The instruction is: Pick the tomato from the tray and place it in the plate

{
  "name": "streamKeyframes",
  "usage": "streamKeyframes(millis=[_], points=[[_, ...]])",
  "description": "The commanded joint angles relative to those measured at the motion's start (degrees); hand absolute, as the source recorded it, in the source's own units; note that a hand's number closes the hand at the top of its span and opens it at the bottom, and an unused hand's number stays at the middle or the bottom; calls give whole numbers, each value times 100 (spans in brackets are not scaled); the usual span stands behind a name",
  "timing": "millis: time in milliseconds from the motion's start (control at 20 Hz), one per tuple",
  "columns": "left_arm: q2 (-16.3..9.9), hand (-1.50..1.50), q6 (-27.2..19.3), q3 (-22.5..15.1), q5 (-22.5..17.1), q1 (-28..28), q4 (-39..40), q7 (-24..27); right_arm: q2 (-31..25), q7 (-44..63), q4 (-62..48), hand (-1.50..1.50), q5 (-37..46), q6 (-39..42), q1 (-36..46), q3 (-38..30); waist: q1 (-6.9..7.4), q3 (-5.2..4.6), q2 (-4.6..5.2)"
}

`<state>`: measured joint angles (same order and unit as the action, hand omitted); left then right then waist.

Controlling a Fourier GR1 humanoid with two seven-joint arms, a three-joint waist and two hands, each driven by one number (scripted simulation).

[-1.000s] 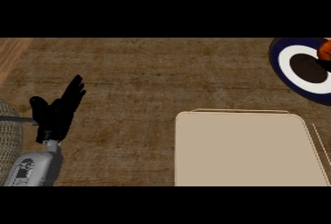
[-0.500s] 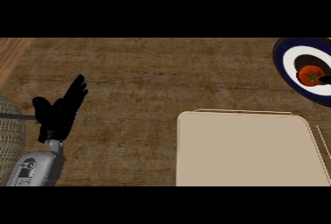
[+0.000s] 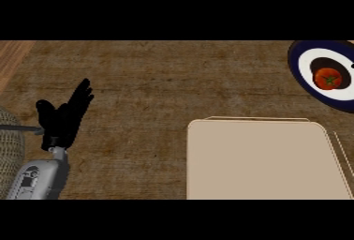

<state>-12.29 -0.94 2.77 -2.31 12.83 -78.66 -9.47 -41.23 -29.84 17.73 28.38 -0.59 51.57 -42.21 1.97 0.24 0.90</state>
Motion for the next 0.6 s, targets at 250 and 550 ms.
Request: streamKeyframes(millis=[250,550], points=[[-41,0,148,4,-63,-353,-244,9,-467,979,-623,-150,-1079,1433,387,-813,-32,-13,-64],[118,0,6,25,83,-15,255,334,-579,500,-723,-150,-1404,2344,-254,-955,-47,-5,2]])
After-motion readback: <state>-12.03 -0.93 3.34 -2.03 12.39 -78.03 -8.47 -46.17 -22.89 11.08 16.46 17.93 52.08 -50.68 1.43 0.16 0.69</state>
